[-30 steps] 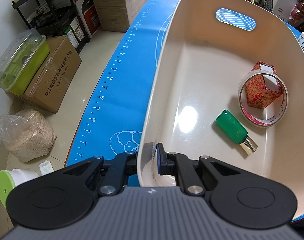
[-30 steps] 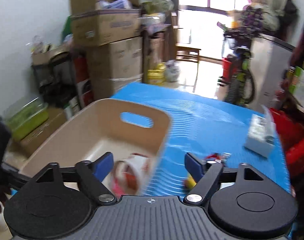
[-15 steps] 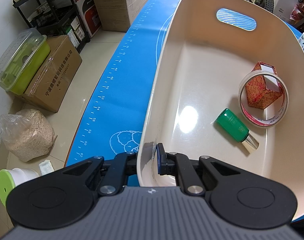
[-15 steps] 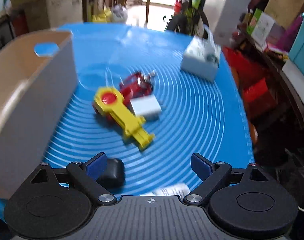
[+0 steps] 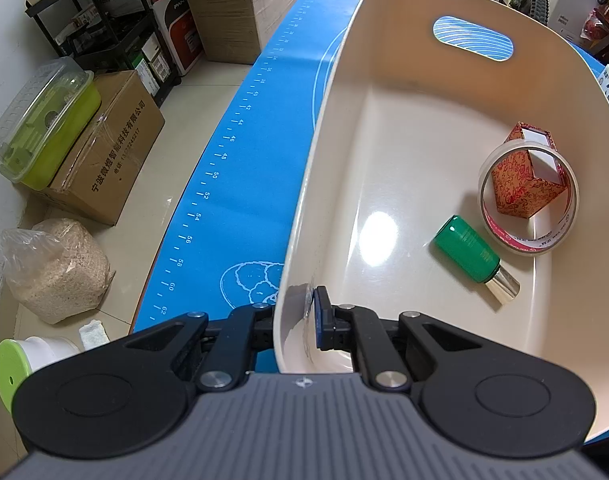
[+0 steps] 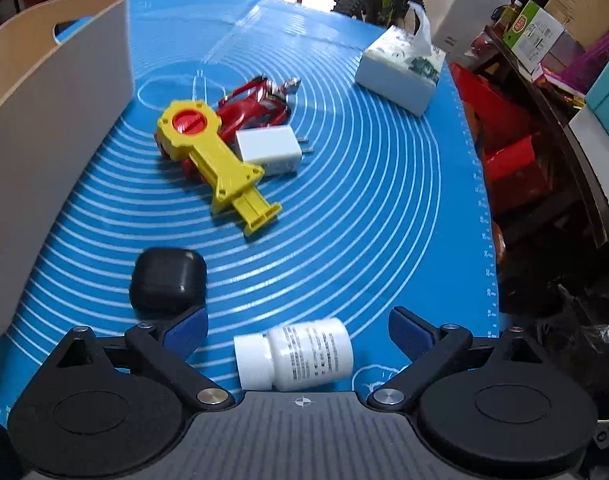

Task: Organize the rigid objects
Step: 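Move the right gripper to the white pill bottle and grasp it, then carry the white pill bottle into the basket and open the right gripper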

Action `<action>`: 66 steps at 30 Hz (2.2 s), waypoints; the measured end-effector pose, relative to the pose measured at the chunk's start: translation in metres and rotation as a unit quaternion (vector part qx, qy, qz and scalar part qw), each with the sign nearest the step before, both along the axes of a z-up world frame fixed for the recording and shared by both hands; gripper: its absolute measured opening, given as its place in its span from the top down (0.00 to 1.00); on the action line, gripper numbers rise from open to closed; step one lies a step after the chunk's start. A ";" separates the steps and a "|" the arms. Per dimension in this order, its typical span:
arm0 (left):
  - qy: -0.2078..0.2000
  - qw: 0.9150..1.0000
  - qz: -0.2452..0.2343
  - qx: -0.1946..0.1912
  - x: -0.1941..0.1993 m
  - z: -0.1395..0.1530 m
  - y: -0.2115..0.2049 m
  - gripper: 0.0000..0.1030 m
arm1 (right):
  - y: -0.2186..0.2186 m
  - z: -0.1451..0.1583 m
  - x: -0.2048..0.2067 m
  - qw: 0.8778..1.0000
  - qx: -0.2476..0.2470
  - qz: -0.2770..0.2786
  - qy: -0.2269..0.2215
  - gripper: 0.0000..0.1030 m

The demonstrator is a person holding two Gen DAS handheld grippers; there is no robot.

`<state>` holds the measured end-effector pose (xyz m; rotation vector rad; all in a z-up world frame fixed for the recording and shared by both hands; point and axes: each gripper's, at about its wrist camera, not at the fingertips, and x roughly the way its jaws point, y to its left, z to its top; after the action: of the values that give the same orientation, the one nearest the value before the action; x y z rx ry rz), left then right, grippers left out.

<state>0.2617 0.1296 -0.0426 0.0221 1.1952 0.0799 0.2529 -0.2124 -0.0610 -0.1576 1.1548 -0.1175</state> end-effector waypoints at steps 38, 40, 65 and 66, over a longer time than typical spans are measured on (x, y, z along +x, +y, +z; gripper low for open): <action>0.001 1.000 -0.002 0.005 0.000 -0.001 -0.001 0.87 | 0.136 0.110 0.027 0.960 0.105 0.161 -0.202 0.38; 0.001 1.000 -0.002 0.005 0.000 -0.001 0.000 0.87 | 0.148 0.101 0.031 0.961 0.107 0.171 -0.191 0.38; 0.002 1.000 -0.003 0.004 0.001 -0.001 -0.001 0.87 | 0.184 0.072 0.028 0.966 0.100 0.198 -0.129 0.20; 0.002 1.000 -0.003 0.004 0.001 -0.001 -0.001 0.87 | 0.180 0.077 0.025 0.965 0.104 0.195 -0.138 0.19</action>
<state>0.2628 0.1288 -0.0437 0.0332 1.1985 0.0800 0.2782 -0.0324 0.0156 -0.1735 0.8322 0.3220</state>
